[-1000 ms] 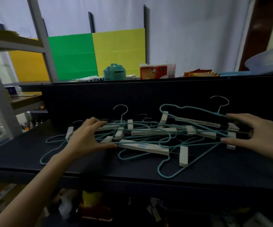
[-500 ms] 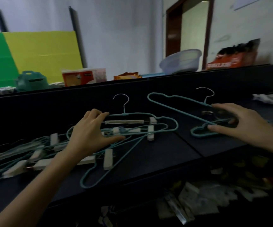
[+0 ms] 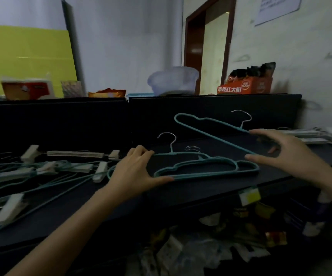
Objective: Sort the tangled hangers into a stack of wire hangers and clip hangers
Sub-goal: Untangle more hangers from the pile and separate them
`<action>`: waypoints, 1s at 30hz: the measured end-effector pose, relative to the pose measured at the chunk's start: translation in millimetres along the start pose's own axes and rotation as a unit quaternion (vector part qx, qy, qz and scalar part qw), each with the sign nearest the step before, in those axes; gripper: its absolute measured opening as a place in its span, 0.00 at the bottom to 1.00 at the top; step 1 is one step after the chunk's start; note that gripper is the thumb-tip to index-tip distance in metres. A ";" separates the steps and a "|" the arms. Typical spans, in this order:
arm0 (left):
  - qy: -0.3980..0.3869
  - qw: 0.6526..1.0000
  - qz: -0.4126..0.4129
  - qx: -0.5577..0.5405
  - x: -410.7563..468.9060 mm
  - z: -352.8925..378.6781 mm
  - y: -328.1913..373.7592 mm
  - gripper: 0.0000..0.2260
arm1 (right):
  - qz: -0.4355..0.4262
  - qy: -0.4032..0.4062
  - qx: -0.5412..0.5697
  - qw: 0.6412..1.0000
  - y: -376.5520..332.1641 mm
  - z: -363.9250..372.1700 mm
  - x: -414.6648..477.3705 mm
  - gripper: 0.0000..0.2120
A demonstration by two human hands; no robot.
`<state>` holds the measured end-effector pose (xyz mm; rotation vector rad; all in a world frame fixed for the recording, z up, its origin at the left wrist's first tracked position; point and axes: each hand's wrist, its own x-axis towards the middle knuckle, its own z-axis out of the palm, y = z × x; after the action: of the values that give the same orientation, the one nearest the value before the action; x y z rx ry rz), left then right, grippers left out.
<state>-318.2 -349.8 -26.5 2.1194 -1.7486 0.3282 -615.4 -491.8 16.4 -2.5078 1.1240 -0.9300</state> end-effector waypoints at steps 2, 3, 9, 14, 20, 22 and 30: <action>-0.005 1.000 -0.006 0.004 13.5 21.0 26.8 0.44 | -0.015 -0.013 0.003 1.000 21.5 -3.6 8.6 0.36; -0.005 1.000 -0.007 0.007 19.8 30.1 37.6 0.43 | -0.023 -0.019 0.007 1.000 30.0 -4.7 11.9 0.35; -0.019 0.999 -0.040 0.009 47.0 59.9 75.2 0.42 | -0.074 -0.062 0.029 0.995 63.8 -5.2 28.1 0.34; -0.040 0.997 -0.072 -0.012 55.9 66.9 80.3 0.42 | -0.101 -0.121 0.044 0.987 74.8 3.0 43.1 0.34; -0.069 0.993 -0.097 -0.014 44.0 54.7 68.9 0.40 | -0.145 -0.196 0.037 0.969 70.6 30.8 63.9 0.34; -0.079 0.989 -0.120 -0.019 33.9 43.6 54.4 0.35 | -0.162 -0.223 0.032 0.961 66.7 42.0 69.0 0.32; -0.036 0.978 -0.190 0.080 -13.3 5.3 -0.2 0.20 | -0.179 -0.299 0.037 0.937 51.9 76.2 84.2 0.33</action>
<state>-321.0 -340.2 -36.7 2.5491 -1.3487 0.2957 -554.8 -591.8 -27.3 -2.6894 0.4453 -0.2164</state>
